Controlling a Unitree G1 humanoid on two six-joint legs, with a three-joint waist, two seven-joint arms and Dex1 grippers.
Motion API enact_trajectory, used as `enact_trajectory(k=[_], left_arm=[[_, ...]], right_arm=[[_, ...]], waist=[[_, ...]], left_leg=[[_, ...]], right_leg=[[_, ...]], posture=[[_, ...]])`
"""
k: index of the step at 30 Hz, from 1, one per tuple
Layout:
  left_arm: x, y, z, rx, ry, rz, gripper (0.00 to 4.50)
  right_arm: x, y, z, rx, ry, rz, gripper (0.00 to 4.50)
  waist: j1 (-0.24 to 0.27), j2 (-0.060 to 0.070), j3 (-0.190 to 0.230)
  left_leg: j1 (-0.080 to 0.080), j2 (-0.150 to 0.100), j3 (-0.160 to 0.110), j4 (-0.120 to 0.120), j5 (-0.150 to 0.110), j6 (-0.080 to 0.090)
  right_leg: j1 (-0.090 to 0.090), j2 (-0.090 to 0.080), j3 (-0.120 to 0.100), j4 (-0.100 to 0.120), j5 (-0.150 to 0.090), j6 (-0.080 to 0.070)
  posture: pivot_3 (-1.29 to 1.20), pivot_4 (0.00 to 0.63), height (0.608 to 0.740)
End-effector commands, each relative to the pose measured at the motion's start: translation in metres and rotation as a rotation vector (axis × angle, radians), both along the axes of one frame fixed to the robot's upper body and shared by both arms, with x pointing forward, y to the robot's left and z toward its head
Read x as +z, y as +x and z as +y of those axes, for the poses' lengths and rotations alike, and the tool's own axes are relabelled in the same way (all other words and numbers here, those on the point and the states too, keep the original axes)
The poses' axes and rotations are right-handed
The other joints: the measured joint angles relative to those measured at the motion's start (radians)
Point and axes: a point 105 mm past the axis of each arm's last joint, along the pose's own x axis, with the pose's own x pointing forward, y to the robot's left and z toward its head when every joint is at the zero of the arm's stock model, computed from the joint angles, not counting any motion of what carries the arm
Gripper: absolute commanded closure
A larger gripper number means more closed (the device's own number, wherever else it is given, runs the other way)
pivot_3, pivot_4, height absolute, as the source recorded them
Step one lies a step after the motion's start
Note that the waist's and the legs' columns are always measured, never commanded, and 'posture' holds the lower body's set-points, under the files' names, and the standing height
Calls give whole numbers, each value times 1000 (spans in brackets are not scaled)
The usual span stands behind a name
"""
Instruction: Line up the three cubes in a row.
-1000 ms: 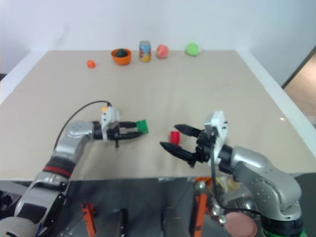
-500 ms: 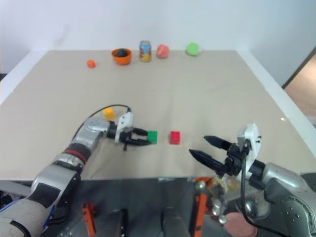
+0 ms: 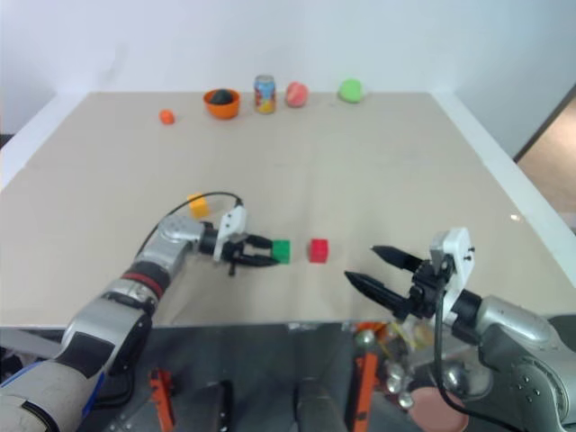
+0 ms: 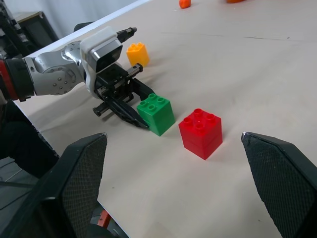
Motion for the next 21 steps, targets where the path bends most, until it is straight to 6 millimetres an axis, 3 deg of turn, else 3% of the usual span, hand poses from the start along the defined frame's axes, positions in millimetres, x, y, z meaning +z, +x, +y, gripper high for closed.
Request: enact_trajectory(k=[1,3,4,10,18,21], left_arm=[[-2,4,11,36,15,8,3233],[-3,4,13,43,8,26,3233],[-3,4,14,51,6,39,2216],[0,3,19,46,-12,4,153],[9,0,37,26,-10,3,8],[19,-3,56,55,-20,-26,8]], right_arm=[[9,1,0,20,-20,-43,0],[9,2,0,21,-22,-44,0],[9,3,0,22,-23,-44,0],[11,5,0,27,-26,-49,0],[17,9,1,52,-33,-64,0],[22,12,4,72,-41,-80,0]], waist=[[0,0,0],[0,0,0],[0,0,0],[0,0,0],[-3,0,0],[-3,1,0]], left_leg=[[0,0,0,0,0,0],[0,0,0,0,0,0],[0,0,0,0,0,0],[0,0,0,0,0,0],[1,0,-1,-1,0,0],[1,0,-1,-1,0,0]], right_leg=[[0,0,0,0,0,0],[0,0,0,0,1,0],[0,0,0,0,1,0],[1,1,0,0,0,0],[0,1,0,0,0,0],[0,1,0,0,0,0]], posture=[[0,150,740],[0,150,740],[0,150,740],[0,150,740],[0,150,740],[0,150,740]])
